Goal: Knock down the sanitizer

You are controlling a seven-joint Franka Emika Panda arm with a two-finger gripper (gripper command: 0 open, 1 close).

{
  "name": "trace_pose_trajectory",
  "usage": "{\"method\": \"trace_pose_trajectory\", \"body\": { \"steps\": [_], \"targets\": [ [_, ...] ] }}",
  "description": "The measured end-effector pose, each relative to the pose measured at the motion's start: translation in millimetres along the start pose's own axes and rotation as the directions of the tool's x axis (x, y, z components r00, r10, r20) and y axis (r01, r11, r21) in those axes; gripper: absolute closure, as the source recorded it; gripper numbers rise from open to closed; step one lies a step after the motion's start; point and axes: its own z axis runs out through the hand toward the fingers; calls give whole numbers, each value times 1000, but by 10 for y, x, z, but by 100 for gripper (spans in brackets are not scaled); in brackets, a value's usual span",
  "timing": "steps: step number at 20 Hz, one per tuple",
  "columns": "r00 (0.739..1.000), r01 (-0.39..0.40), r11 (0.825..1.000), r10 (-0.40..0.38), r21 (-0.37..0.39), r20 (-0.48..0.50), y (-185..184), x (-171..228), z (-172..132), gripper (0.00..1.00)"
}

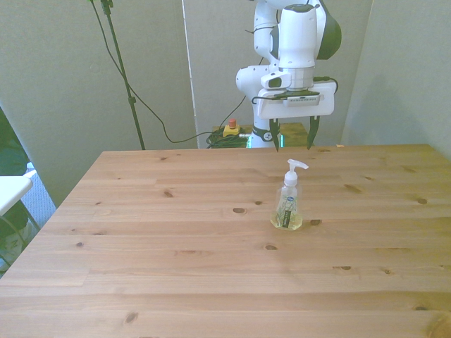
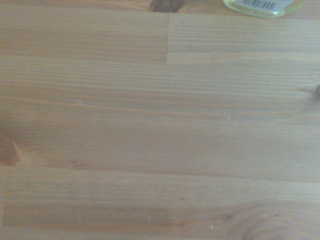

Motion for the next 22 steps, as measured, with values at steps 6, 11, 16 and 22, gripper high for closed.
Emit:
{"method": "trace_pose_trajectory", "body": {
  "steps": [6,11,16,22],
  "targets": [
    [998,-58,998,58,5,-13,59,110,49,100],
    [993,-112,994,112,15,-35,11,300,86,100],
    [987,-151,988,151,11,-50,-102,539,136,100],
    [981,-181,983,181,9,-70,-335,864,141,100]
  ]
}}
